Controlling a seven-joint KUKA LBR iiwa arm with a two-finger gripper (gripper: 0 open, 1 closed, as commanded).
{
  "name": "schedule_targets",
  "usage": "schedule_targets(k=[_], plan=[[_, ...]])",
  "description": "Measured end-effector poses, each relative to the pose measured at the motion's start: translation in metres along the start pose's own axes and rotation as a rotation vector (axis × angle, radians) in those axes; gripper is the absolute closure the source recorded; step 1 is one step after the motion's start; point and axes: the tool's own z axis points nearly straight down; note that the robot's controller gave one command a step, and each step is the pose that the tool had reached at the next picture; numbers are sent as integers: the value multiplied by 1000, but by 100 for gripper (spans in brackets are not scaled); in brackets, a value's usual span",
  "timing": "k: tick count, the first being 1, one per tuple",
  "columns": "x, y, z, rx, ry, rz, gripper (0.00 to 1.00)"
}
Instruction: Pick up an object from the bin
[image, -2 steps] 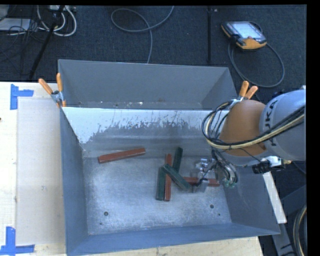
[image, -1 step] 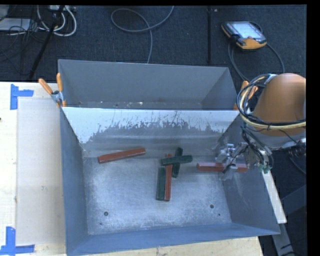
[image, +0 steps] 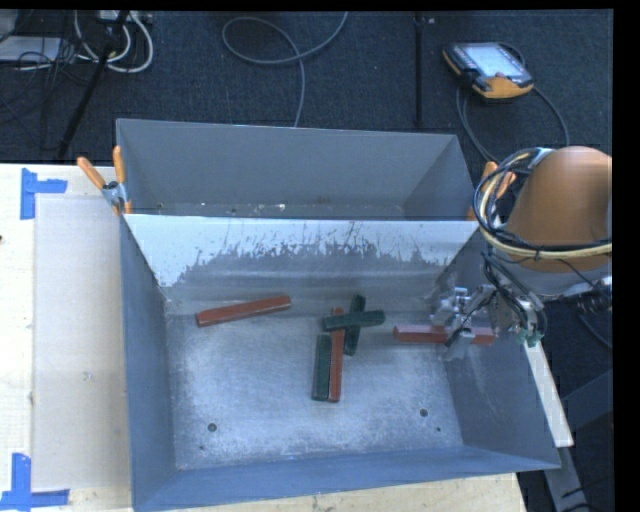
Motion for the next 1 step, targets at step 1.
schedule_targets(k=[1], plan=[[-5, -49, -115, 0, -3, -230, 100]])
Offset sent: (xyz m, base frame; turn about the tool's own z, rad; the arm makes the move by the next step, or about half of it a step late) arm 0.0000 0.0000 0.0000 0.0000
